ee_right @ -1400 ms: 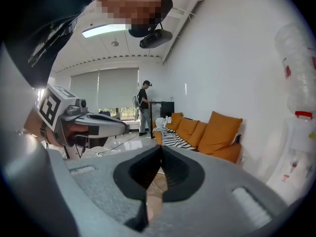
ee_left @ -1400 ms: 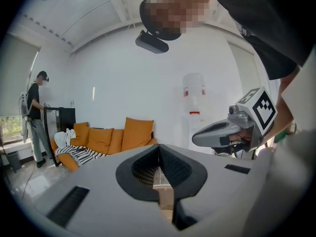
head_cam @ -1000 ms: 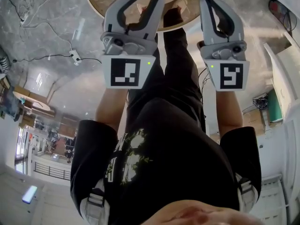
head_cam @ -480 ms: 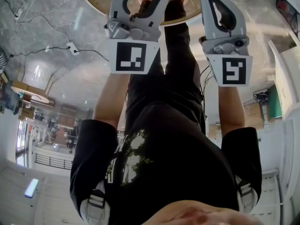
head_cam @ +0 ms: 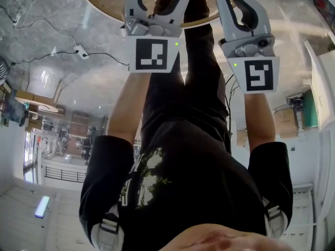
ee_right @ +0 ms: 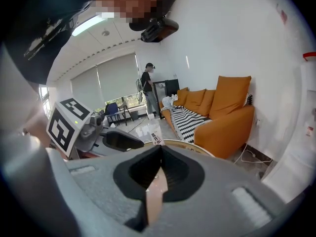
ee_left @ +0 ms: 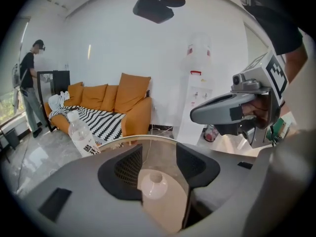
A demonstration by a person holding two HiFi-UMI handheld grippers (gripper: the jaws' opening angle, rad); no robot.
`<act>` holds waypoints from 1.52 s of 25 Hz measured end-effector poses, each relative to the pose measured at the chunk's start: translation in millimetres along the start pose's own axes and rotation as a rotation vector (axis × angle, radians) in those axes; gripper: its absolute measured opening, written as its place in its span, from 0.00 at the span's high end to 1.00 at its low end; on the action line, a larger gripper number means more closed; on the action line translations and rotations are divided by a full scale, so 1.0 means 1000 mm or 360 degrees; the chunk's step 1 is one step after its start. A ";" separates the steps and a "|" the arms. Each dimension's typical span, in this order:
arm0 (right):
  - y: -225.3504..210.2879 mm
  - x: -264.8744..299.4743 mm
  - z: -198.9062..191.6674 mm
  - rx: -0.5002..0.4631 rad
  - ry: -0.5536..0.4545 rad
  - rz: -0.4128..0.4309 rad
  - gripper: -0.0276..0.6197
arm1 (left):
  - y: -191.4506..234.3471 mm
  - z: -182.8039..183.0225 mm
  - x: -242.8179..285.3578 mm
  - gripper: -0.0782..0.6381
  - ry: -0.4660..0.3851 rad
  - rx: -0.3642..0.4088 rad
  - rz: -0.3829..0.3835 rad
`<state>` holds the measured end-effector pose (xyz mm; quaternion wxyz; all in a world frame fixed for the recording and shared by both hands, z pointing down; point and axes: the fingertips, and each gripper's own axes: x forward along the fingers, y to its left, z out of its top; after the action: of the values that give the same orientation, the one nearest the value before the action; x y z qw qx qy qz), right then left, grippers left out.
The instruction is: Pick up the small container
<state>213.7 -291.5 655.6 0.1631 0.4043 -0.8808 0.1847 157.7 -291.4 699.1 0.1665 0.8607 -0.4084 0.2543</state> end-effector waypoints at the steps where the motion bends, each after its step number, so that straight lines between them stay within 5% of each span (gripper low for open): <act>1: -0.002 0.000 -0.005 0.0004 0.0004 -0.0001 0.96 | -0.001 -0.008 0.006 0.56 0.0022 -0.0029 -0.0003; 5: -0.012 0.006 -0.021 -0.0002 0.0019 -0.0001 0.96 | 0.004 -0.033 0.027 0.54 0.0097 -0.0087 -0.0010; 21: -0.018 0.031 -0.062 0.0001 0.0049 -0.0016 0.96 | 0.014 -0.106 0.076 0.54 0.0200 0.0017 -0.0034; 27: -0.015 0.037 -0.063 0.0005 0.0055 -0.0004 0.96 | 0.018 -0.112 0.092 0.56 0.0150 0.0125 -0.0091; 38: -0.024 0.025 -0.060 -0.0001 0.0053 -0.0004 0.96 | 0.010 -0.125 0.099 0.68 0.0239 0.0051 -0.0052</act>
<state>225.4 -294.8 723.4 0.1781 0.4024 -0.8775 0.1909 164.9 -297.2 858.9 0.1871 0.8482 -0.3767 0.3219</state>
